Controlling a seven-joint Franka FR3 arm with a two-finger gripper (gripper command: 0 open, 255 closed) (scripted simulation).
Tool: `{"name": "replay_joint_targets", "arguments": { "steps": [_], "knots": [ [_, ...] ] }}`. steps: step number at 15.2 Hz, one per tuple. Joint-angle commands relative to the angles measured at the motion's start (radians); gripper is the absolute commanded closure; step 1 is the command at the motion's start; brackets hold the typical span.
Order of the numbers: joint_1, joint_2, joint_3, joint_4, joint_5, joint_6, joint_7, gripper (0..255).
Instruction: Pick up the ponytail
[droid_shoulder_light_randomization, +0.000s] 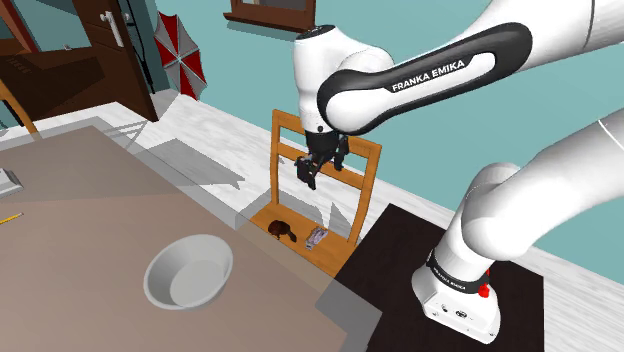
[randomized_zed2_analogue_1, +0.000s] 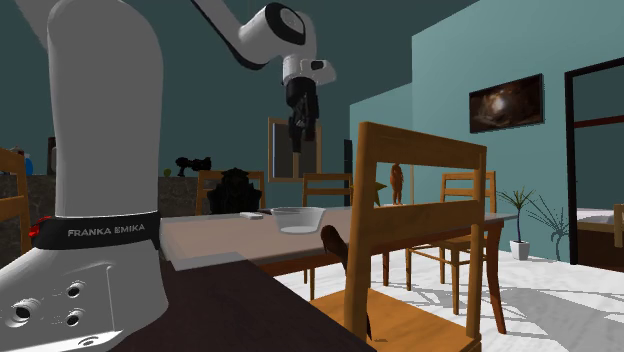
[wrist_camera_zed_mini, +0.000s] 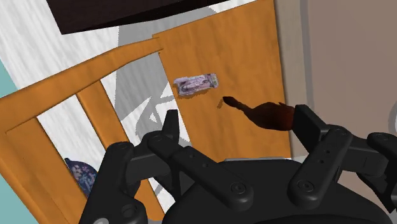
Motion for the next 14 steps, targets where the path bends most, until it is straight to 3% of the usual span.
{"name": "replay_joint_targets", "arguments": {
  "steps": [1,4,8,14],
  "knots": [
    [-0.014,0.083,0.050,0.017,-0.032,0.058,0.084,0],
    [-0.038,0.215,0.120,0.053,-0.107,0.124,0.223,0],
    [-0.065,0.413,0.189,0.132,-0.256,0.175,0.432,0],
    [-0.024,0.730,0.187,0.310,-0.513,0.155,0.735,0]
  ]
}}
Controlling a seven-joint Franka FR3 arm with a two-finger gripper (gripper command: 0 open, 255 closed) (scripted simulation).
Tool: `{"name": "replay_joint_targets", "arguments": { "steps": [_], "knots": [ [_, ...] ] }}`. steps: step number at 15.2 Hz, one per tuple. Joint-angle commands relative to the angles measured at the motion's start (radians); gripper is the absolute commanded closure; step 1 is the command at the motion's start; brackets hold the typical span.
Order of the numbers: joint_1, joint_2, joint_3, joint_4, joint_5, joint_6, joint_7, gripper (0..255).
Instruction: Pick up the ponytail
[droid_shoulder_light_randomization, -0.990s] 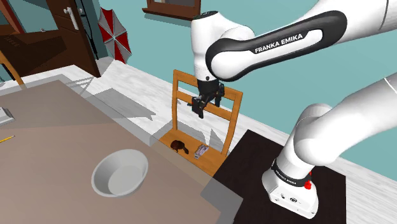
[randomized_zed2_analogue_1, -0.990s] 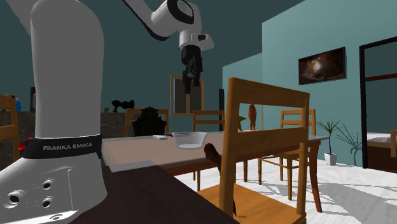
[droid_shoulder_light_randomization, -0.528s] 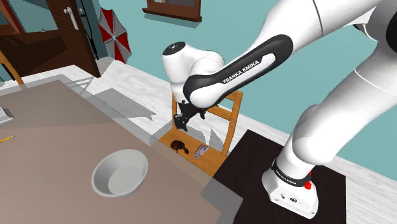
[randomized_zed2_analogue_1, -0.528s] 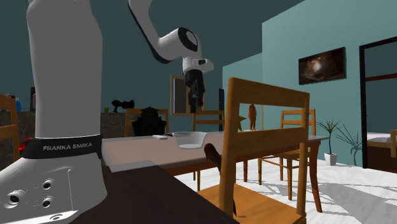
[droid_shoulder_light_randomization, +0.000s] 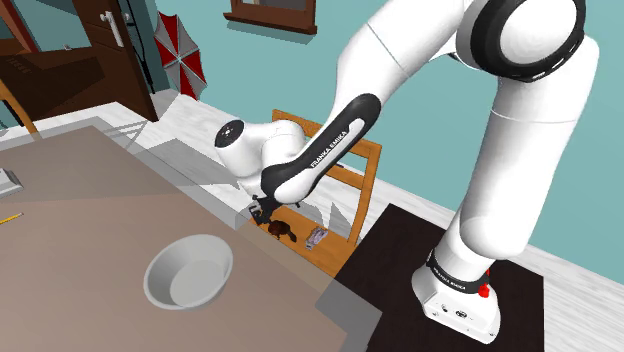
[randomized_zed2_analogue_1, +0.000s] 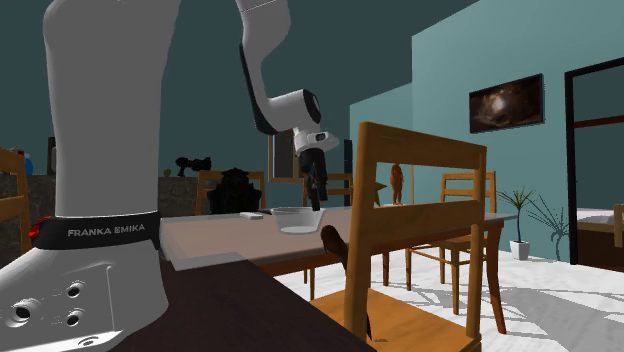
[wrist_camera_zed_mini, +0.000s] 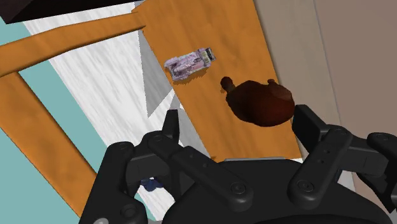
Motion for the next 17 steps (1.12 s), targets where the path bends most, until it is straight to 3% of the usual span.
{"name": "replay_joint_targets", "arguments": {
  "steps": [1,3,13,14,17],
  "knots": [
    [0.026,0.103,-0.019,0.068,-0.079,-0.018,0.088,0],
    [0.061,0.201,-0.047,0.142,-0.139,-0.042,0.157,0],
    [0.084,0.294,-0.080,0.158,-0.199,0.012,0.215,0],
    [0.084,0.293,-0.079,0.159,-0.198,0.010,0.214,255],
    [0.084,0.293,-0.079,0.159,-0.198,0.010,0.213,255]
  ]
}}
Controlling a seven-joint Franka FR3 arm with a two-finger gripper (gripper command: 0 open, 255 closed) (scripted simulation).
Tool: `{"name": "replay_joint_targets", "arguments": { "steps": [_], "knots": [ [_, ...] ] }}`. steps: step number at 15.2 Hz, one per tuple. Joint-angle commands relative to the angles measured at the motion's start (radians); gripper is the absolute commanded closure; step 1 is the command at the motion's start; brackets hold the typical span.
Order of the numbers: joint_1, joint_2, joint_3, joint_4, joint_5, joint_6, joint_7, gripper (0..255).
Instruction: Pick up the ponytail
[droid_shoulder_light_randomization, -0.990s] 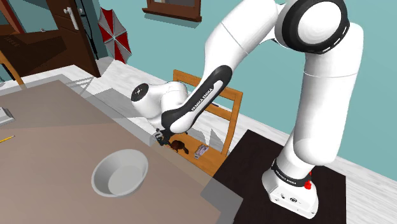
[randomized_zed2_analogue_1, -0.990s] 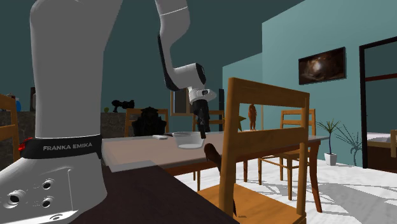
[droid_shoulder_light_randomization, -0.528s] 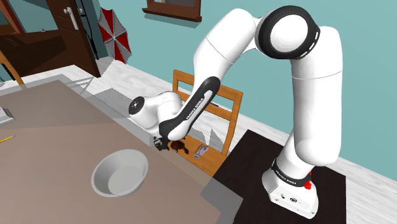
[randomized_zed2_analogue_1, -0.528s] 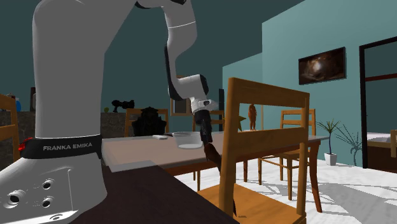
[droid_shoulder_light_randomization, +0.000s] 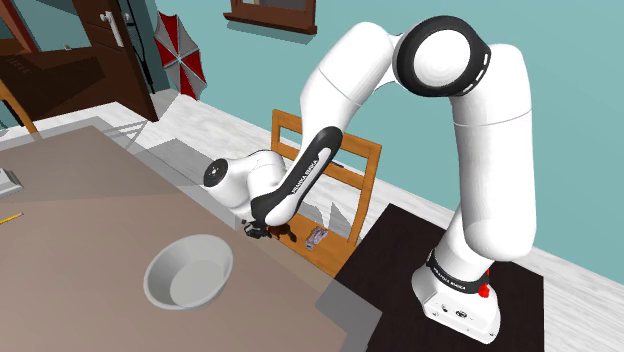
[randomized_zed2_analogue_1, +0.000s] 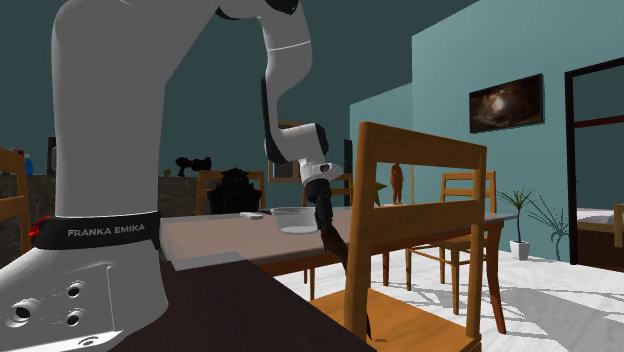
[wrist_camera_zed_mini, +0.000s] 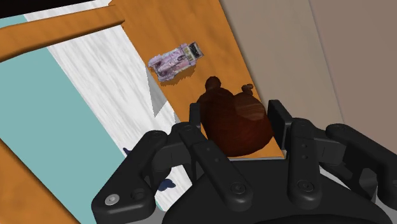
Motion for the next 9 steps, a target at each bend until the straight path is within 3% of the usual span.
{"name": "replay_joint_targets", "arguments": {
  "steps": [1,9],
  "knots": [
    [0.000,0.001,-0.001,0.000,0.000,0.001,0.000,255],
    [-0.008,-0.033,0.011,-0.007,0.021,-0.019,-0.020,255]
  ]
}}
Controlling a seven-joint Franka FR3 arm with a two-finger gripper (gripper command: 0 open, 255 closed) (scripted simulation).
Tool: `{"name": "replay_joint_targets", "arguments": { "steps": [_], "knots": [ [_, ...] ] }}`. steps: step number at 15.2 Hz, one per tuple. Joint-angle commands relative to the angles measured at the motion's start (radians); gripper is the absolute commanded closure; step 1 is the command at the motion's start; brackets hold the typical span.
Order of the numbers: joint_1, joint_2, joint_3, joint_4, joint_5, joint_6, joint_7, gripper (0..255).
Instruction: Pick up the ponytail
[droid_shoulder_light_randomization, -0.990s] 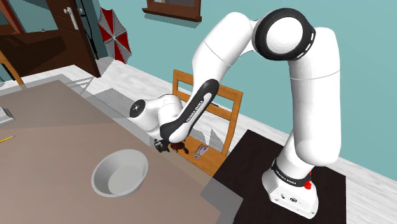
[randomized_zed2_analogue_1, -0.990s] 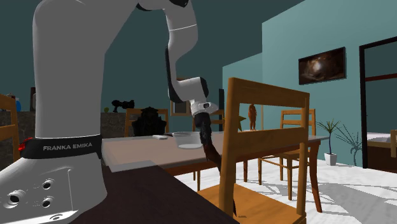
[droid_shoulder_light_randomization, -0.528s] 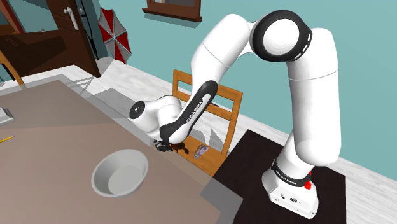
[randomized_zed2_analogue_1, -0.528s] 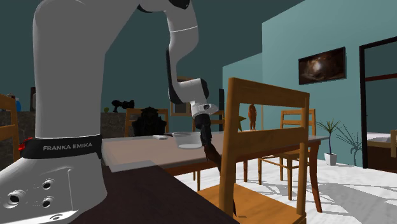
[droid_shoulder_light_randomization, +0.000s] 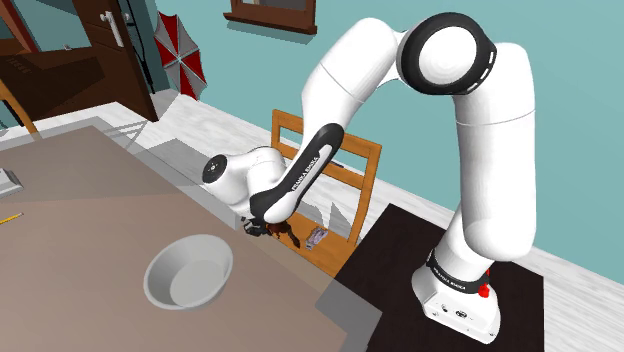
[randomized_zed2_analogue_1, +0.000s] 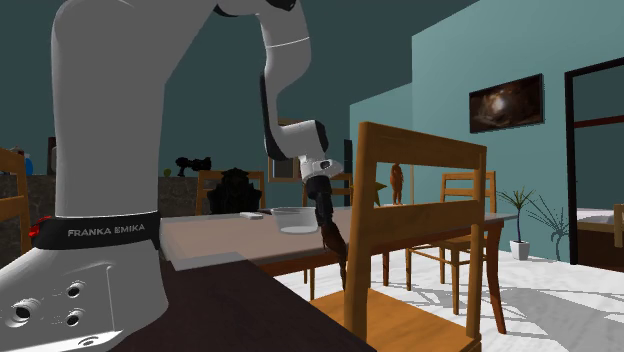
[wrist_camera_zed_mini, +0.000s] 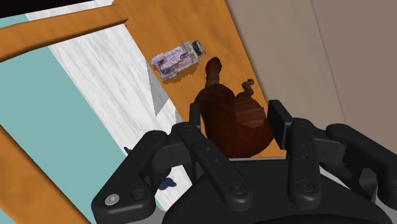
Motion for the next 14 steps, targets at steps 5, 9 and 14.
{"name": "replay_joint_targets", "arguments": {
  "steps": [5,9,14],
  "knots": [
    [-0.015,-0.069,0.022,-0.011,0.045,-0.042,-0.042,255],
    [-0.023,-0.113,0.035,-0.011,0.075,-0.073,-0.071,255],
    [-0.028,-0.146,0.044,-0.009,0.098,-0.099,-0.094,255]
  ]
}}
